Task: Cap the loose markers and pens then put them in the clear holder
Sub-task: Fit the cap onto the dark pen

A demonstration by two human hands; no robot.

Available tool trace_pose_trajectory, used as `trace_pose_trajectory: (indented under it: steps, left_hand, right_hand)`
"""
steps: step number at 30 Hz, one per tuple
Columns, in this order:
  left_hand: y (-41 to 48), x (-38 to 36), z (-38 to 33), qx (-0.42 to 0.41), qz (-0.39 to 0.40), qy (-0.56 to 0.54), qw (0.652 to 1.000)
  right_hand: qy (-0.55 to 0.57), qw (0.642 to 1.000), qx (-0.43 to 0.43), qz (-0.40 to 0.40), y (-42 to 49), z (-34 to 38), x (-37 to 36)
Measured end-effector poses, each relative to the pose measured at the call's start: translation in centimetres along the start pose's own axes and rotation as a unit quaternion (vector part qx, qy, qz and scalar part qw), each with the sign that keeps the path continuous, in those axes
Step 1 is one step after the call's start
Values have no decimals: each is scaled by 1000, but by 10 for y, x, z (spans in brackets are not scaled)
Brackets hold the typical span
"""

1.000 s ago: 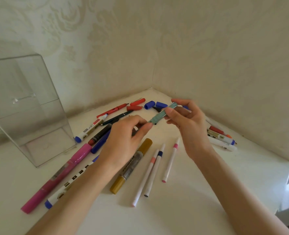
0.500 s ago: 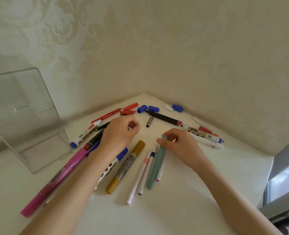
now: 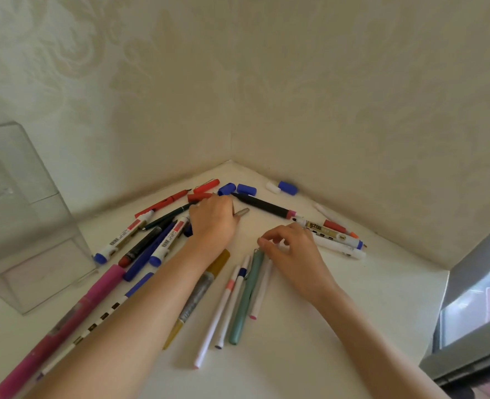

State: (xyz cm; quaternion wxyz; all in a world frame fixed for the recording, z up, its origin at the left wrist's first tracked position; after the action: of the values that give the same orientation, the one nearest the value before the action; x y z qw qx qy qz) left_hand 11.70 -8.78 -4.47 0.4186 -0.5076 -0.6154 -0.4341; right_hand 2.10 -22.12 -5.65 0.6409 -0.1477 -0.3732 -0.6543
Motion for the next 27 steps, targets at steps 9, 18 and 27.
trace_pose_trajectory:
  steps: [9, 18, 27]
  left_hand:
    - [-72, 28, 16, -146, 70, -296, 941]
    - [2, 44, 97, 4, -79, -168, 983]
    - [36, 31, 78, 46, 17, 47, 998]
  right_hand:
    - [298, 947, -103, -51, 14, 12, -1]
    - [194, 963, 3, -188, 27, 4, 13]
    - [179, 965, 9, -192, 26, -8, 10]
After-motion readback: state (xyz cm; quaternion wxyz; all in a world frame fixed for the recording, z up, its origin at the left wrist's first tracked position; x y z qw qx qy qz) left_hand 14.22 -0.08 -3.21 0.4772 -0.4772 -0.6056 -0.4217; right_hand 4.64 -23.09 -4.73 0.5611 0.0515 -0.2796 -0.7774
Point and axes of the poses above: each hand's wrist, its own y-axis towards the middle knuckle, its own x-axis out of the back of the hand, z = x × y, the point moved 4 cm from there along y, towards the middle knuckle, and after that the axes turned 13 degrees about x, right-handed, at the moved point
